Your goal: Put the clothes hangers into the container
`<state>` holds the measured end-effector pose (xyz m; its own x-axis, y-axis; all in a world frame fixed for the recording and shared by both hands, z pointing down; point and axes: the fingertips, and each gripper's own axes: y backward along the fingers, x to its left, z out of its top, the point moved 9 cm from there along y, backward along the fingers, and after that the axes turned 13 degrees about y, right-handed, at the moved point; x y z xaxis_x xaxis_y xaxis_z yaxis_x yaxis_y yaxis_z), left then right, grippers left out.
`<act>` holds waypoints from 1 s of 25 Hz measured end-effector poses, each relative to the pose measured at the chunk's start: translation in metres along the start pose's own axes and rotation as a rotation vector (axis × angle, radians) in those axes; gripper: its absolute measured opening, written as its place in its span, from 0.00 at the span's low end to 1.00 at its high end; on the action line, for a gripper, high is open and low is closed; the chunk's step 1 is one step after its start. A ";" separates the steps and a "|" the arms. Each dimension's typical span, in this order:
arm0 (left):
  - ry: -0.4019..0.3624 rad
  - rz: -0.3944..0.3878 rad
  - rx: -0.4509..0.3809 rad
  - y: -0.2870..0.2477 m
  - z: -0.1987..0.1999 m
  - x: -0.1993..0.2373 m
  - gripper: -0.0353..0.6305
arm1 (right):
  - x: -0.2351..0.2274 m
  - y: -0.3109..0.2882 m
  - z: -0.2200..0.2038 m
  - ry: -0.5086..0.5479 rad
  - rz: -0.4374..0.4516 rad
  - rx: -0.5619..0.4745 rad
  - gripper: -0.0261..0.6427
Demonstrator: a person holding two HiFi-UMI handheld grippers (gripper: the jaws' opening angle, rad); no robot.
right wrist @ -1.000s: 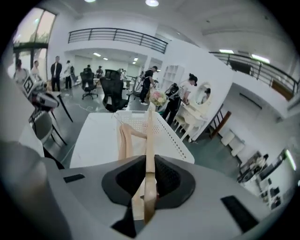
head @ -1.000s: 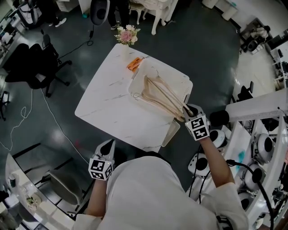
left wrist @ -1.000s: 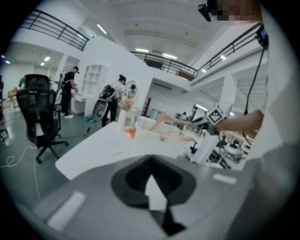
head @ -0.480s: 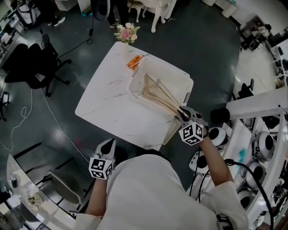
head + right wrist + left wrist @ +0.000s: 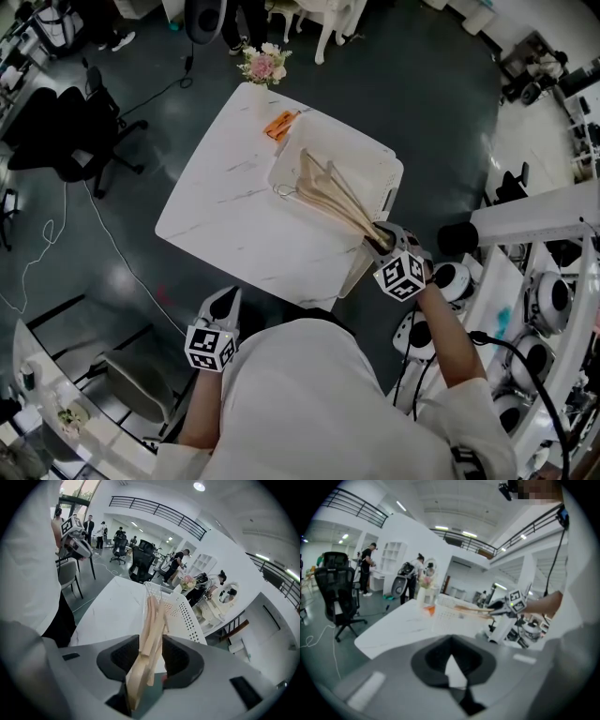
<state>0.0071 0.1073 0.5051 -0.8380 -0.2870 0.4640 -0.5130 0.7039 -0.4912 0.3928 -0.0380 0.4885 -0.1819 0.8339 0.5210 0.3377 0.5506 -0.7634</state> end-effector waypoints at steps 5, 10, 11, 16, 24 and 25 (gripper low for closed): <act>-0.004 -0.005 -0.003 0.001 0.002 0.001 0.05 | -0.005 0.003 0.011 -0.055 0.035 -0.044 0.27; -0.009 -0.008 -0.002 0.005 0.004 0.005 0.05 | -0.003 0.008 0.026 -0.078 0.021 -0.076 0.27; -0.011 -0.009 -0.002 0.006 0.004 0.007 0.05 | -0.002 0.009 0.030 -0.094 0.019 -0.087 0.27; -0.027 -0.012 -0.007 0.009 0.013 0.017 0.05 | -0.002 0.016 0.055 -0.193 0.001 -0.145 0.26; -0.065 -0.040 -0.019 0.014 0.034 0.025 0.05 | 0.018 0.025 0.095 -0.448 0.016 -0.255 0.14; -0.068 -0.048 -0.020 0.015 0.036 0.024 0.05 | 0.022 0.027 0.099 -0.489 0.020 -0.272 0.13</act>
<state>-0.0274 0.0874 0.4822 -0.8238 -0.3637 0.4348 -0.5494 0.7012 -0.4545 0.3069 -0.0015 0.4415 -0.5582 0.8000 0.2199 0.5600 0.5588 -0.6117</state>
